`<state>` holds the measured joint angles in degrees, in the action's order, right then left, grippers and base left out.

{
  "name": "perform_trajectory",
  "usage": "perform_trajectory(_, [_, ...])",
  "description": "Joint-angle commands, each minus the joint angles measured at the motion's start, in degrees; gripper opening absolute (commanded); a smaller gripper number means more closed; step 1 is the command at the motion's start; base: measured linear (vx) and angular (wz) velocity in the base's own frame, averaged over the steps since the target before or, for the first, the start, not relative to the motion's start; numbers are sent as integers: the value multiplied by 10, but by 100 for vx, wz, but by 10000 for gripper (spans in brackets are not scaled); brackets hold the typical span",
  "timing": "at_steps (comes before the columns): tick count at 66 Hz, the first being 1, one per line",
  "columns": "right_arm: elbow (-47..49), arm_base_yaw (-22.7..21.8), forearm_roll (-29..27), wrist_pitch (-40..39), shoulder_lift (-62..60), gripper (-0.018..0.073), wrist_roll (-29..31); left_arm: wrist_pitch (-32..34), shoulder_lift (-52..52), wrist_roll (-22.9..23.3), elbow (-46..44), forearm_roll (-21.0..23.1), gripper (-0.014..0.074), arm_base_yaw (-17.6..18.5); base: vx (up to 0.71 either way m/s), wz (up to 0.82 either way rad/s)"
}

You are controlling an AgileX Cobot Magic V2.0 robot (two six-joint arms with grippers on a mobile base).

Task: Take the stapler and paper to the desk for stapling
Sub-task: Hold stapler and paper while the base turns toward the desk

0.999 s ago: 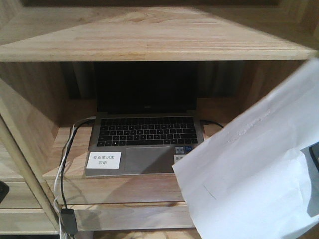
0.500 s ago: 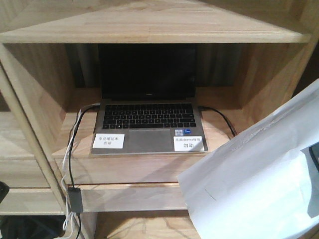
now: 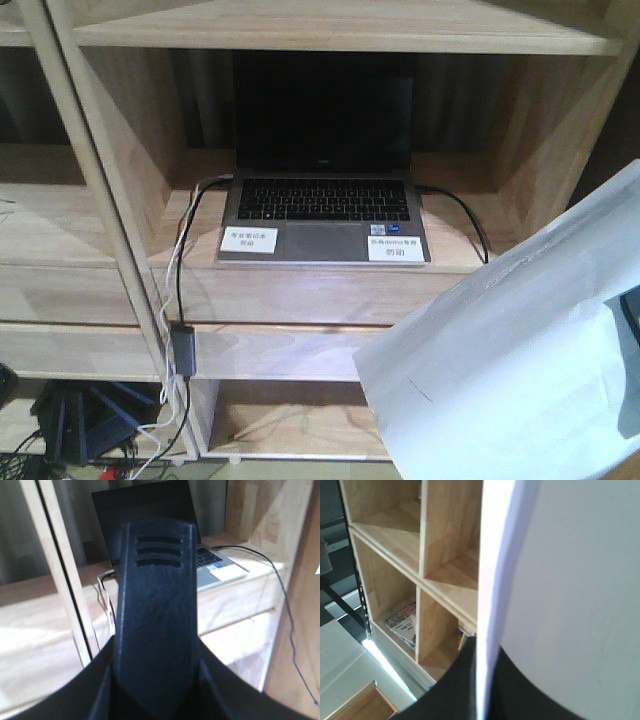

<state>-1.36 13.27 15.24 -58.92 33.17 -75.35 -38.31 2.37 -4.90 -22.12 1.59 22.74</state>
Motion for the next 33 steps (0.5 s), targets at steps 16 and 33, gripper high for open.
perform_trajectory(16, [-4,0,-1,-35,2,-6,3,66,6,2,-18,3,-7,1,-13,1])
perform_trajectory(33, [-4,0,-1,-35,2,-6,3,66,6,2,-18,3,-7,1,-5,13])
